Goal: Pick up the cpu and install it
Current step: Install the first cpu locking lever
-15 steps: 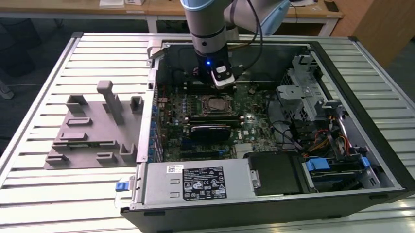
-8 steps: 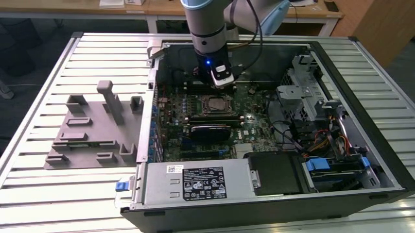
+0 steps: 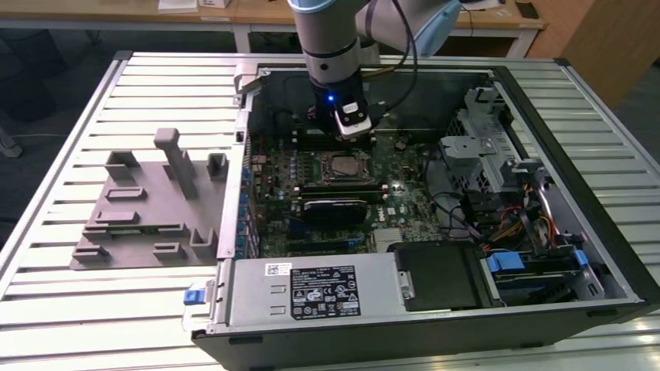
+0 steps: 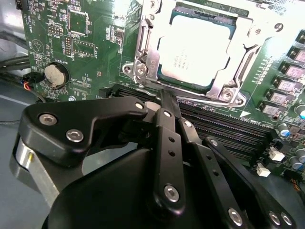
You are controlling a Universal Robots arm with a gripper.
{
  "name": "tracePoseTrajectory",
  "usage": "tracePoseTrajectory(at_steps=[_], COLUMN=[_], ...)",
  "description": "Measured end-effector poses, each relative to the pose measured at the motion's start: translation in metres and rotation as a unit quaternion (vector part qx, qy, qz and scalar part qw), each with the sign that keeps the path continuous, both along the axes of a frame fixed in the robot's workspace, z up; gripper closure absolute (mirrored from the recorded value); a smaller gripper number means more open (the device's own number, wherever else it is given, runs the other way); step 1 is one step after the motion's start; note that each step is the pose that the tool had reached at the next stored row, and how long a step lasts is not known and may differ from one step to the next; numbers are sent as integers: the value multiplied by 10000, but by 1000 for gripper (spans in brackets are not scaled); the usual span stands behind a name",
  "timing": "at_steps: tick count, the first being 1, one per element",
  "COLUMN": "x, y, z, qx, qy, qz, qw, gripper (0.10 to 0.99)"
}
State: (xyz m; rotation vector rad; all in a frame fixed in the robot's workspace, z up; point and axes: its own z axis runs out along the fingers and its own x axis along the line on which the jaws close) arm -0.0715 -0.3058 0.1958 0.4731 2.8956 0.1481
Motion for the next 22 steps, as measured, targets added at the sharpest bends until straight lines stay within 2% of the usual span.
tracePoseTrajectory(at_steps=[11, 15, 22], x=[0, 0, 0], y=[33, 27, -1], z=[0, -12, -29], qx=[0, 1, 1], qy=[-1, -22, -43], qz=[-8, -7, -8], qw=[10000, 10000, 10000], gripper=[980, 980, 980])
